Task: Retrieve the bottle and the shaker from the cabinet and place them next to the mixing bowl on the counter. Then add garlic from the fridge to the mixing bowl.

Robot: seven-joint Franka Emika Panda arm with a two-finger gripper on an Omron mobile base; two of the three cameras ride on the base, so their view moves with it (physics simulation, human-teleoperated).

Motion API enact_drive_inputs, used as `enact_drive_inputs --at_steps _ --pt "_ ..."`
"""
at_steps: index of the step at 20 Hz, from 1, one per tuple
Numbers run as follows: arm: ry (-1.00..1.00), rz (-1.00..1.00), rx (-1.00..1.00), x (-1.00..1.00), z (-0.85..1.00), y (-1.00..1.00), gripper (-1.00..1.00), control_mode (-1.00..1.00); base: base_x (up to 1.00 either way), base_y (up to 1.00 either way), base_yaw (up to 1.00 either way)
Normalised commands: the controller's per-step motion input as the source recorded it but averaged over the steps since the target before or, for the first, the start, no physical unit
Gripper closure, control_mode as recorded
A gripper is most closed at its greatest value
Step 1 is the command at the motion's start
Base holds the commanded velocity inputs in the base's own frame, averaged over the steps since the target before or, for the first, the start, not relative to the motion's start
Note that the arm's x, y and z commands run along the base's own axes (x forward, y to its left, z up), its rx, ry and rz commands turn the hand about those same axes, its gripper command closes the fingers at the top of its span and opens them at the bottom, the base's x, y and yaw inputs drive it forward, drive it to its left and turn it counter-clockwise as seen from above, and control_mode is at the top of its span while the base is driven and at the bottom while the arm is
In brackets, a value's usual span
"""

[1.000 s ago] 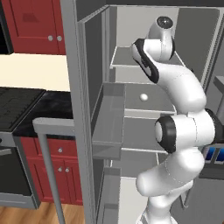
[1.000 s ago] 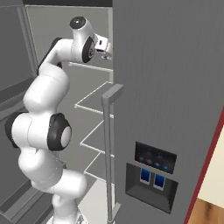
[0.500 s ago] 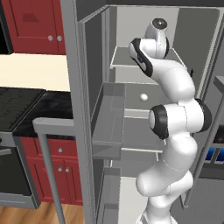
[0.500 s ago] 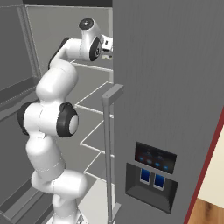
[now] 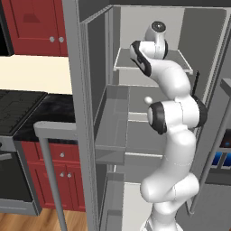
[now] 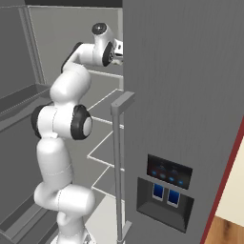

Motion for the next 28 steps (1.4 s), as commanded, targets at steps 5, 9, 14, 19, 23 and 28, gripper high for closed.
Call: enact_drive_inputs --at_steps 5,9,14,19,23,28 --pt "0.0 0.0 0.0 0.12 0.0 -0.06 -1.0 -1.0 0.0 0.0 0.0" --pt "0.0 0.0 0.0 -0.42 0.0 0.0 -1.0 -1.0 0.0 0.0 0.0" --pt "0.01 0.0 0.0 -0.04 -0.11 -0.03 -1.0 -1.0 0.0 0.0 0.0" --pt "0.0 0.0 0.0 0.25 -0.33 0.0 -1.0 -1.0 0.0 0.0 0.0" --pt "0.0 0.0 0.0 0.22 -0.03 0.0 -1.0 -1.0 0.0 0.0 0.0" --pt "0.0 0.0 0.0 0.15 -0.03 0.0 -1.0 -1.0 0.0 0.0 0.0"
